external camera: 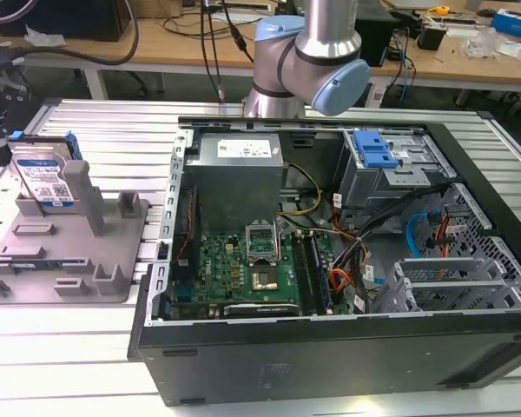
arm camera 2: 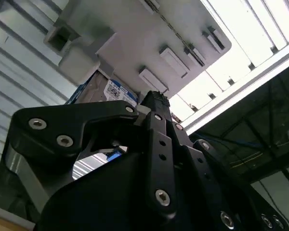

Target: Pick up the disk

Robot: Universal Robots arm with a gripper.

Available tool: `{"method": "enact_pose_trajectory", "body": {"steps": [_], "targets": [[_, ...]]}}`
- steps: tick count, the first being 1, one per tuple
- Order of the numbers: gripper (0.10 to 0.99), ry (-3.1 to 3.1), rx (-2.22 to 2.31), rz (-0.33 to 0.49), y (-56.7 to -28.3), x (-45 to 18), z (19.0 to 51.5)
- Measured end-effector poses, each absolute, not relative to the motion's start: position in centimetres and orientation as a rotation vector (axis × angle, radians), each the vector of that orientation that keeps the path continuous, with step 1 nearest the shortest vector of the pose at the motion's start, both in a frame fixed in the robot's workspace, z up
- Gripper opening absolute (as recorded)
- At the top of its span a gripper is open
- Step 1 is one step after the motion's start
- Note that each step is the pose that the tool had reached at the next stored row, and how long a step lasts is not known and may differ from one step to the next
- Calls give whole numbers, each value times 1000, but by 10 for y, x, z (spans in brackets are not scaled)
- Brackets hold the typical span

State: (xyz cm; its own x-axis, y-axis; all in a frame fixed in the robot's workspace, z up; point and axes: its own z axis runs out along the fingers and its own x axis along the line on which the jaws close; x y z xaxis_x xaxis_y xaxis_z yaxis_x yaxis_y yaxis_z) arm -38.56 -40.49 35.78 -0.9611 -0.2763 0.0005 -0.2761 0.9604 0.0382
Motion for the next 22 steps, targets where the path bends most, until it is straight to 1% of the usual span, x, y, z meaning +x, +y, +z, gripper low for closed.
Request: {"method": "enact_pose_trajectory", "body": {"steps": [2,4,5,6,7,11,22], "targets": [[114,-3095,498,-59,-405,-386,358],[235,-3077,590,-59,-405,-386,358],[235,-3071,621,-59,-405,-386,358],[357,-3058,677,-58,-405,-386,358],[357,-3051,708,-58,-405,-386,358],[600,-3008,865,-57,-405,-386,358],[600,-2887,1199,-53,-405,-385,357]]}}
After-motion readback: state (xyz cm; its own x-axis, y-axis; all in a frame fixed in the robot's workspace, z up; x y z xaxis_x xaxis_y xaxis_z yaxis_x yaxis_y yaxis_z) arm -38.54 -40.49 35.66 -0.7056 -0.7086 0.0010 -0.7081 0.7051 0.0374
